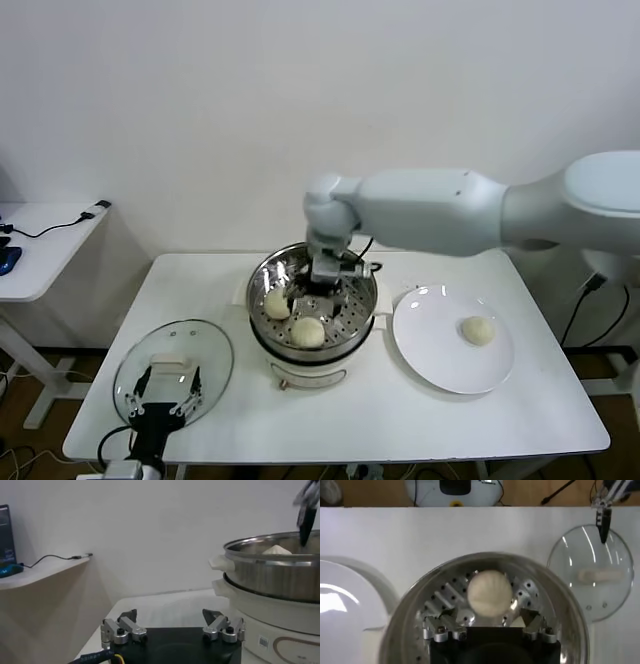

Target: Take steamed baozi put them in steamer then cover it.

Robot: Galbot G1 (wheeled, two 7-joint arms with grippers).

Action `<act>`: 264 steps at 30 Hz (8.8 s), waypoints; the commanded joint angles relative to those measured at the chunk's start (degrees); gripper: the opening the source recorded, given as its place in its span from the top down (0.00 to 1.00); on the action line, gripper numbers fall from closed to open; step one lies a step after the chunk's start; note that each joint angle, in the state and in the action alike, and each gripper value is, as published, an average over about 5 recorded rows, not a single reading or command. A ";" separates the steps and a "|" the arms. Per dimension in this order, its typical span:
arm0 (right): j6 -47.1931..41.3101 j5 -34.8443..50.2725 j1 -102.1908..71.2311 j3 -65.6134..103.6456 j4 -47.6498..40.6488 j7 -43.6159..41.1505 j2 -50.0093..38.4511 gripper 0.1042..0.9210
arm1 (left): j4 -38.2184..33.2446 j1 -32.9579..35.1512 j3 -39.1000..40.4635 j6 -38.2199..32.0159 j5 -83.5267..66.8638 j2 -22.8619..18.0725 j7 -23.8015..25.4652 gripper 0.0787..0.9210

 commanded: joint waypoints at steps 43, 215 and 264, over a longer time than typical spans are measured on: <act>-34.29 -7.01 -38.82 24.65 -28.86 1.62 -25.86 0.12 | 0.08 1.23 -0.92 0.31 0.13 -1.21 0.39 0.12; -21.12 3.79 -138.94 123.60 25.92 65.02 -1.31 0.12 | 38.34 -19.30 -1.04 -7.64 80.11 9.09 -27.17 0.12; -19.58 0.64 -139.77 123.19 24.89 65.24 -0.95 0.12 | 21.11 -16.31 -2.99 -2.53 64.78 14.65 -17.67 0.94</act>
